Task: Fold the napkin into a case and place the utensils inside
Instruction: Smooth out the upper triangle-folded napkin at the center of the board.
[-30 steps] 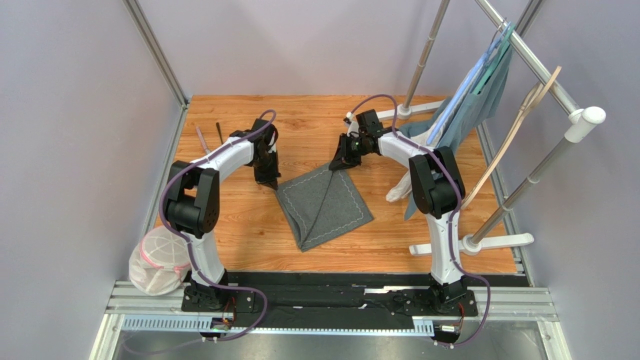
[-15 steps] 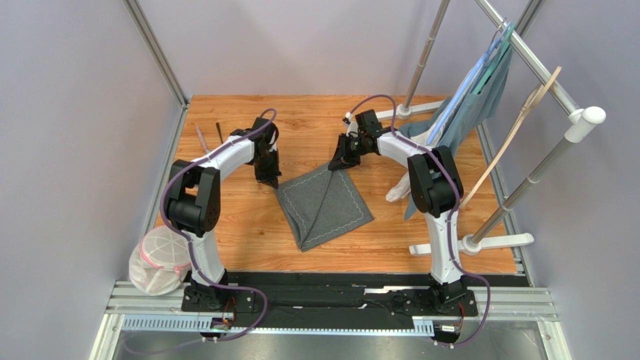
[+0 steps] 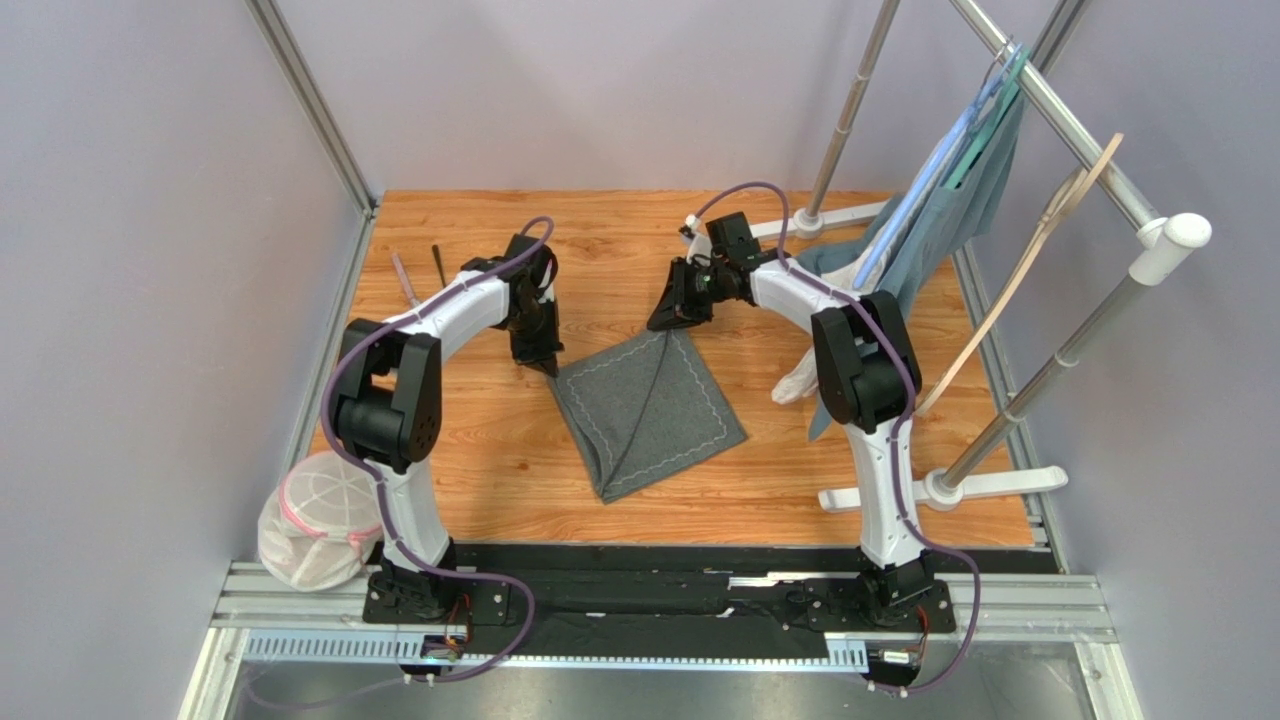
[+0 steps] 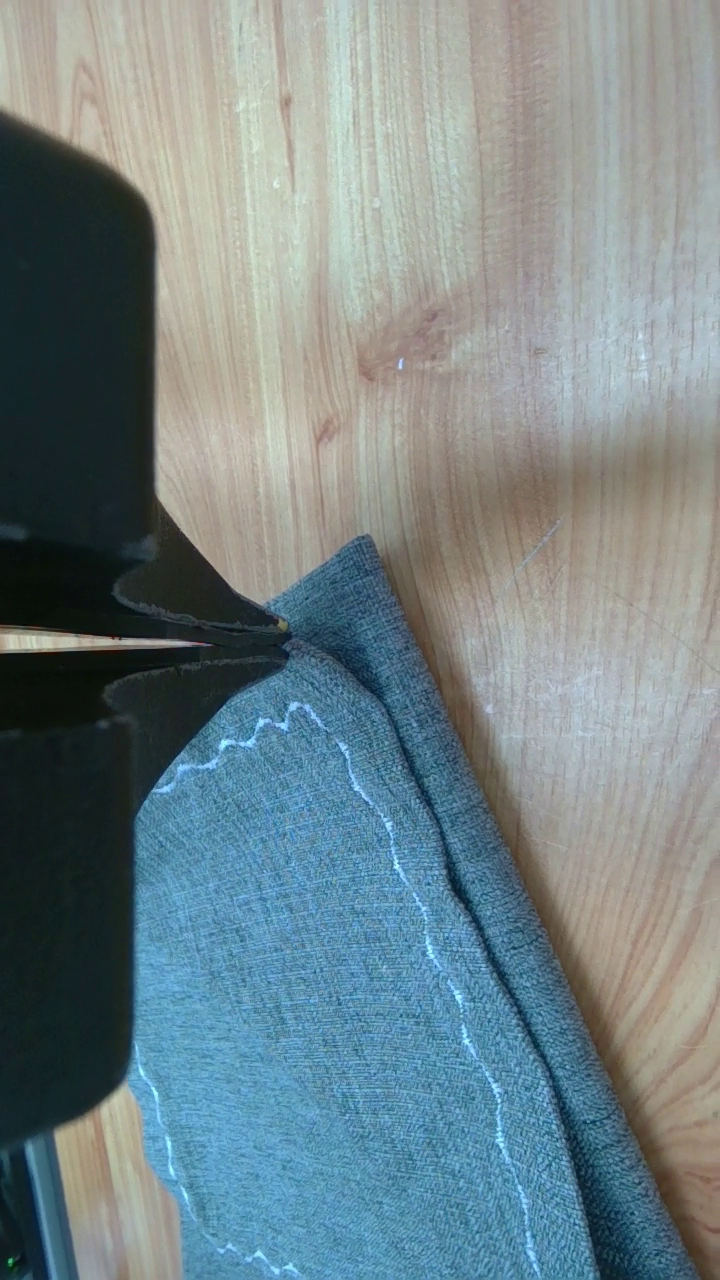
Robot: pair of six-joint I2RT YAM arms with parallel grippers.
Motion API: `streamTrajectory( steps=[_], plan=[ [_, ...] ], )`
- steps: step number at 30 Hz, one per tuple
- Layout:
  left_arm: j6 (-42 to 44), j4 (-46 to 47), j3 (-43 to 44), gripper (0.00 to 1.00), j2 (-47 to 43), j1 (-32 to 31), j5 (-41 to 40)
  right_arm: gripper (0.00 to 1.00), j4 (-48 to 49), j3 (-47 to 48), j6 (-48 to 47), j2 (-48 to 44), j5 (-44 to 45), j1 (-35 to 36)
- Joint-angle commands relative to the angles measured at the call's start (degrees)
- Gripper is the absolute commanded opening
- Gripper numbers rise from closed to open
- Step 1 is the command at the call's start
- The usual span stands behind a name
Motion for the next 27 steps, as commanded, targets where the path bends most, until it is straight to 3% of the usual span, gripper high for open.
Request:
streamTrajectory(
  steps=[1, 12, 18, 23, 27],
  plan=[
    [0.7, -0.2, 2.5, 0.03, 1.3, 0.4, -1.2, 0.15, 1.6, 2.9, 0.0, 3.0, -0.7, -1.6],
    [1.0, -0.5, 3.4, 0.03, 4.0, 0.5, -1.9, 0.15, -1.8, 4.0, -3.5, 6.5, 2.1, -3.6],
    [0.9, 0.3, 2.5, 0.03, 3.8, 0.5, -1.7, 0.21, -9.3, 6.9, -6.1, -1.4, 5.6, -0.2],
    [1.0, 0.9, 1.7, 0.03, 3.3, 0.5, -1.8, 0.33, -5.7, -4.1, -3.2, -11.8, 3.6, 5.4],
    [1.0, 1.1, 1.3, 0.03, 3.2, 0.5, -1.9, 0.36, 3.2, -12.9, 2.5, -15.1, -0.8, 12.4]
  ],
)
